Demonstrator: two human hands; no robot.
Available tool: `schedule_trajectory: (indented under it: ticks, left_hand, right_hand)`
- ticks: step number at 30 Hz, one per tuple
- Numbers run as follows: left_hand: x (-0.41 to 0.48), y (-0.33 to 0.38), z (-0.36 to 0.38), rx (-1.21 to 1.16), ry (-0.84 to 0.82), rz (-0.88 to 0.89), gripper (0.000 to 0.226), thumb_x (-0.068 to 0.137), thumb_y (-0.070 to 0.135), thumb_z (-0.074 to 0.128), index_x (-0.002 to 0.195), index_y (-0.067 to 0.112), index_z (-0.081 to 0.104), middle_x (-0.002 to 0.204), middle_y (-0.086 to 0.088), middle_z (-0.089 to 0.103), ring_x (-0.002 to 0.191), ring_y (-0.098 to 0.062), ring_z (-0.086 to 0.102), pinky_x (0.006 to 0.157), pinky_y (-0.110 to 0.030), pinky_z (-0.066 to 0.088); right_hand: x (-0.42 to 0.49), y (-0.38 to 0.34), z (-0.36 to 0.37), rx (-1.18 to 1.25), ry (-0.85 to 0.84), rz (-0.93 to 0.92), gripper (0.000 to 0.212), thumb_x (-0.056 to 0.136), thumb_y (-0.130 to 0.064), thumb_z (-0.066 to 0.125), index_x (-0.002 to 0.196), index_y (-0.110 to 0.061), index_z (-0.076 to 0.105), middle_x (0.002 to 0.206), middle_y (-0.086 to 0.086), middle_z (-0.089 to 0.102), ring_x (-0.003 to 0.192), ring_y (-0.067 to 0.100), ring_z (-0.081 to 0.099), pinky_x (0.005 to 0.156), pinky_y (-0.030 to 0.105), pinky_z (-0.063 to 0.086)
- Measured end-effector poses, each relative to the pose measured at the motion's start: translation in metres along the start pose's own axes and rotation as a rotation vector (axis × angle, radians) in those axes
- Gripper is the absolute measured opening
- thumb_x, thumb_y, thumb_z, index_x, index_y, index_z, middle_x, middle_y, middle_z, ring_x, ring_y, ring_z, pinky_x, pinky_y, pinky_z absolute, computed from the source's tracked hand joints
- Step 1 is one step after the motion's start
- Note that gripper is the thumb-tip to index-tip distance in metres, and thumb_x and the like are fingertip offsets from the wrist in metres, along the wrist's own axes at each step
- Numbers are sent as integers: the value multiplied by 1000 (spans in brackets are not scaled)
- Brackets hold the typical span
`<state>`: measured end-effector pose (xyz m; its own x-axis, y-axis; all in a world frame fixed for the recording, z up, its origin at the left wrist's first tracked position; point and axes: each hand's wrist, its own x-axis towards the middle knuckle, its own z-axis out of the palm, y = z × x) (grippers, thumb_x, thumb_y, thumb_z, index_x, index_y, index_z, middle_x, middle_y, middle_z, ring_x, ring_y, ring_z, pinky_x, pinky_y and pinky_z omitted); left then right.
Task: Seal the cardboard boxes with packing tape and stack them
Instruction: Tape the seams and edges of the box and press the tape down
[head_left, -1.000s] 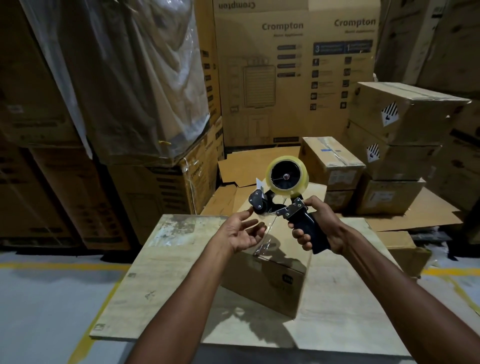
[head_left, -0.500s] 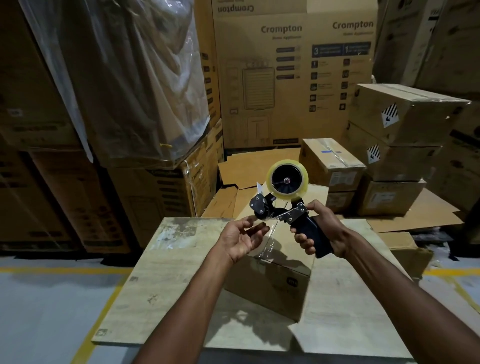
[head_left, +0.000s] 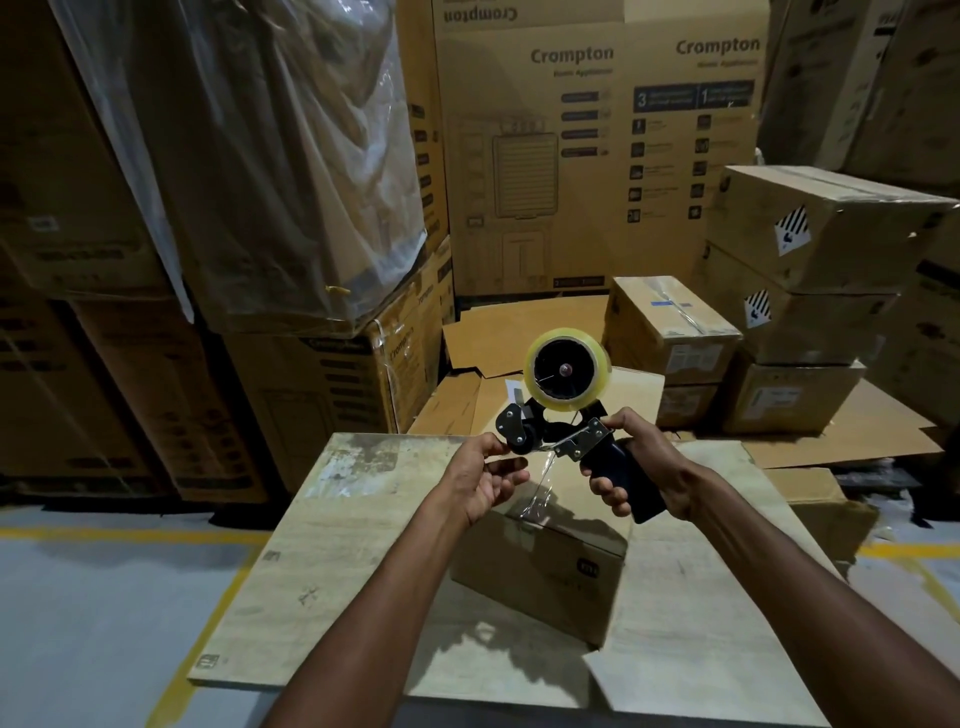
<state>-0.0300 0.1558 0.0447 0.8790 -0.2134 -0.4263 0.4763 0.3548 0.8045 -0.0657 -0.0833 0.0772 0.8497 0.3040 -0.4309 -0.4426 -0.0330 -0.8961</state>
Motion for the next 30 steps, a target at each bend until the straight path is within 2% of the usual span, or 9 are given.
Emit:
schedule_trajectory:
  ticks: [2, 5, 6, 10, 15, 20, 23, 26, 30]
  left_hand:
    - [2, -2, 1, 13, 47, 49, 18, 88, 4, 45, 97, 2, 59, 77, -15, 70, 53, -19, 63, 40, -19, 39]
    - [7, -6, 1, 72, 118, 140, 30, 89, 2, 44, 114, 1, 61, 79, -15, 73, 55, -19, 65, 40, -20, 40]
    - [7, -6, 1, 71, 137, 153, 30, 89, 4, 45, 113, 0, 61, 79, -15, 74, 56, -20, 66, 41, -21, 40]
    - [8, -2, -3, 40, 114, 97, 24, 90, 21, 49, 90, 3, 64, 79, -15, 73, 56, -22, 66, 45, -21, 41]
    - [12, 2, -2, 5, 83, -2, 39, 92, 37, 65, 104, 0, 62, 78, -14, 69, 54, -21, 66, 40, -19, 42]
    - [13, 4, -6, -4, 70, -18, 31, 89, 17, 71, 110, -4, 61, 69, -15, 70, 53, -19, 65, 41, -20, 49]
    - [16, 2, -6, 42, 70, -19, 8, 91, 4, 66, 91, -3, 63, 59, -11, 66, 51, -15, 65, 39, -17, 48]
    - [25, -1, -9, 139, 151, -25, 20, 97, -7, 48, 85, -6, 65, 55, -13, 65, 47, -13, 65, 37, -16, 46]
    - [31, 2, -18, 369, 242, 44, 33, 90, -13, 41, 101, -3, 70, 72, -17, 72, 41, -9, 55, 35, -18, 38]
  right_hand:
    - [2, 1, -1, 1, 0, -7, 67, 89, -65, 43, 94, 0, 59, 73, 12, 49, 56, 21, 39, 53, 32, 35]
    - [3, 2, -2, 2, -15, -16, 66, 90, -64, 41, 96, 0, 57, 73, 12, 48, 56, 21, 38, 53, 32, 35]
    - [3, 2, -3, -1, -17, -16, 66, 90, -64, 41, 96, 0, 57, 73, 12, 48, 56, 21, 38, 52, 31, 35]
    - [4, 4, -6, -7, -25, -18, 67, 90, -65, 41, 96, 0, 58, 73, 12, 49, 56, 21, 39, 53, 32, 35]
    - [8, 4, -6, -17, -29, -12, 67, 90, -65, 41, 96, -1, 59, 74, 12, 49, 56, 22, 39, 53, 32, 35]
    - [10, 7, -9, -34, -27, -11, 69, 91, -66, 39, 97, 0, 59, 74, 12, 49, 56, 22, 40, 54, 32, 35]
    - [11, 8, -8, -49, -28, -15, 70, 92, -66, 38, 96, 0, 59, 74, 12, 50, 56, 22, 41, 54, 32, 36]
    - [13, 8, -10, -58, -40, -20, 71, 93, -66, 38, 96, 1, 60, 74, 13, 51, 56, 22, 41, 54, 32, 36]
    - [15, 10, -9, -115, -77, -18, 71, 95, -66, 38, 95, 0, 63, 76, 12, 53, 57, 22, 45, 55, 31, 40]
